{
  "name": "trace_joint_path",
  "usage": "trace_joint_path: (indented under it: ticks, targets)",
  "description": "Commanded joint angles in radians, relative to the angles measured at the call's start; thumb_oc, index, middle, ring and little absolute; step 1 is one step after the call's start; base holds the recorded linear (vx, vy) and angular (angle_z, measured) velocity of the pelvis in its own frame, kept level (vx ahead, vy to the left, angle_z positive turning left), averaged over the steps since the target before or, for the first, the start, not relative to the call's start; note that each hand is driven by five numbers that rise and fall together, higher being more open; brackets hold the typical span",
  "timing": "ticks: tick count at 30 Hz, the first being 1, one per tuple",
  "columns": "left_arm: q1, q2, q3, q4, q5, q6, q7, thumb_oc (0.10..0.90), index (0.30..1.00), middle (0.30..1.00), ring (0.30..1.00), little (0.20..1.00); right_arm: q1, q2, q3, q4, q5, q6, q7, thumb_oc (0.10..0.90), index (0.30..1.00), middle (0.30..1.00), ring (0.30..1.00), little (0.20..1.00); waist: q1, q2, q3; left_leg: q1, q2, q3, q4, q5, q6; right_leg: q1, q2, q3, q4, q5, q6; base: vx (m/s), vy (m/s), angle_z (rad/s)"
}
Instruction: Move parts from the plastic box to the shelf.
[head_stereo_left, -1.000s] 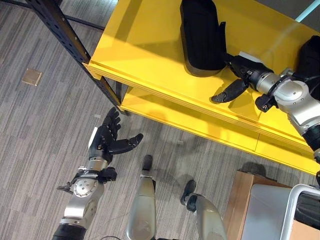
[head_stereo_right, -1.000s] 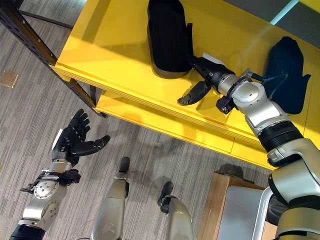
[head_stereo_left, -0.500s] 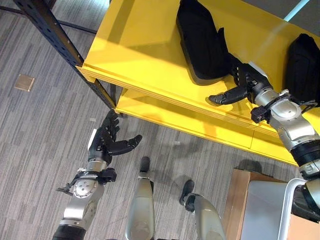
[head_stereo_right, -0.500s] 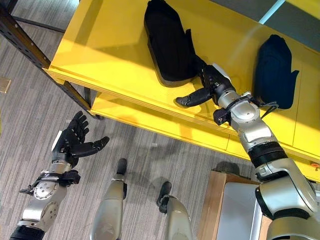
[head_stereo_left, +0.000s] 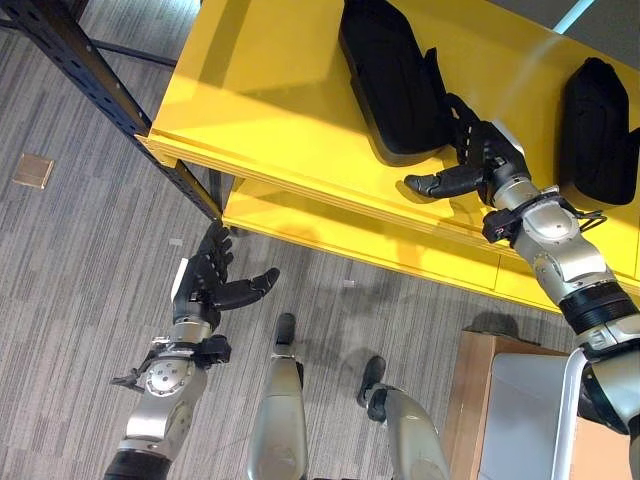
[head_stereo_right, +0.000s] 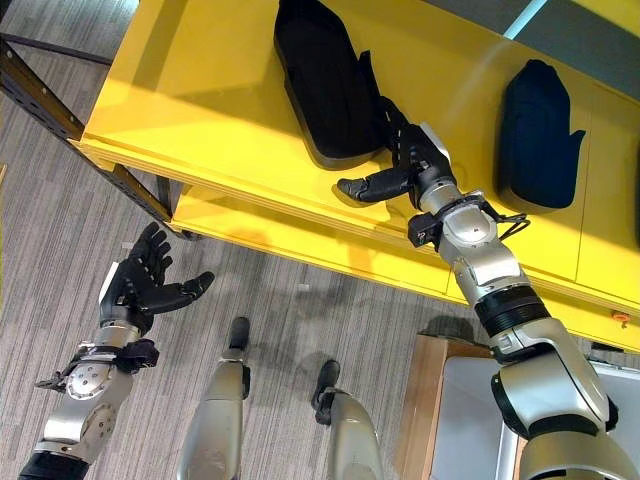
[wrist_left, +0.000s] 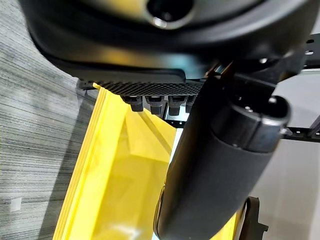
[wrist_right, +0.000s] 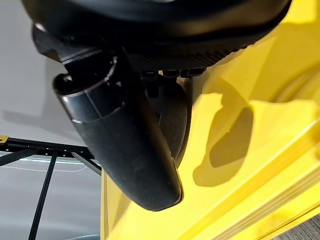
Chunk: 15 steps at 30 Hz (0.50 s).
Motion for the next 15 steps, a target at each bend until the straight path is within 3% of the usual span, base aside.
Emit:
trace_joint_path:
  ticks: [1,15]
  targets:
    - [0.024,0.049,0.064,-0.111,0.036,-0.053,0.006,0.9,1.0,1.0,1.0,1.0,0.022,-0.028,-0.04,-0.03,0.034,-0.022,-0.041,0.9,1.0,1.0,1.0,1.0,-0.019,-0.009,-0.062,-0.049,0.101,-0.026,0.074,-0.047,-0.048,0.133,-0.044,0.034,-0.103,0.033,0.046,0.0,0.0,0.0]
    - [0.037,0.053,0.081,-0.12,0.056,-0.042,0.024,0.9,1.0,1.0,1.0,1.0,0.142,-0.071,-0.08,-0.109,0.018,-0.001,-0.048,0.9,1.0,1.0,1.0,1.0,-0.031,-0.032,-0.065,-0.049,0.102,-0.029,0.072,-0.049,-0.049,0.138,-0.039,0.032,-0.107,0.034,0.048,0.0,0.0,0.0]
